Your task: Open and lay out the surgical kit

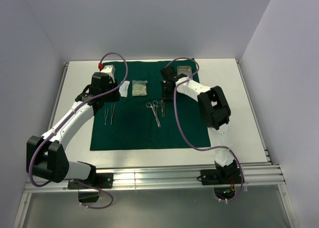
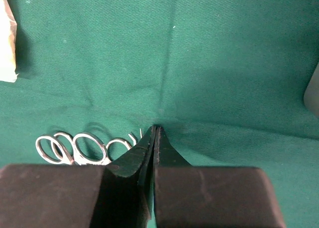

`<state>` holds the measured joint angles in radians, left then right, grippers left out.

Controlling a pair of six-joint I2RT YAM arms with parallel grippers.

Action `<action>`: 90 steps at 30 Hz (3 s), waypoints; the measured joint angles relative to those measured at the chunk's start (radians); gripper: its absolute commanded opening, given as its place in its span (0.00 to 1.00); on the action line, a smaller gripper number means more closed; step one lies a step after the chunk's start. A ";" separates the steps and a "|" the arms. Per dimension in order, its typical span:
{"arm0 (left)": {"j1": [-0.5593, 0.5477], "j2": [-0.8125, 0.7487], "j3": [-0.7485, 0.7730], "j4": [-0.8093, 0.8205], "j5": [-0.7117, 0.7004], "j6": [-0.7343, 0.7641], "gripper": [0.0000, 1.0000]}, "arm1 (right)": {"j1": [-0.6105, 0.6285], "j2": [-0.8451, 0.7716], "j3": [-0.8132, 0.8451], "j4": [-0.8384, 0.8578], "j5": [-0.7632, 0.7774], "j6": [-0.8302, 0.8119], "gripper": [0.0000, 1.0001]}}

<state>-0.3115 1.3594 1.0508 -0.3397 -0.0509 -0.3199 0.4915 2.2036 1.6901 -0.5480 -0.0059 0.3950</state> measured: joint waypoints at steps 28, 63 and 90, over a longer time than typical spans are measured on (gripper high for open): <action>-0.125 0.049 0.004 0.402 0.655 -0.332 0.60 | -0.008 -0.453 -0.095 0.015 -0.020 0.084 0.00; -0.597 -0.050 -0.145 0.406 -0.262 0.092 0.38 | 0.067 -0.444 -0.092 -0.119 0.135 0.409 0.00; -0.661 0.078 -0.126 0.410 -0.419 0.188 0.17 | 0.068 -0.444 -0.092 -0.127 0.097 0.453 0.00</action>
<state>-0.9722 1.4376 0.9249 0.0704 -0.4702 -0.1314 0.5594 1.7599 1.5986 -0.6750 0.0906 0.8478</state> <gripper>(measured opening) 0.205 0.007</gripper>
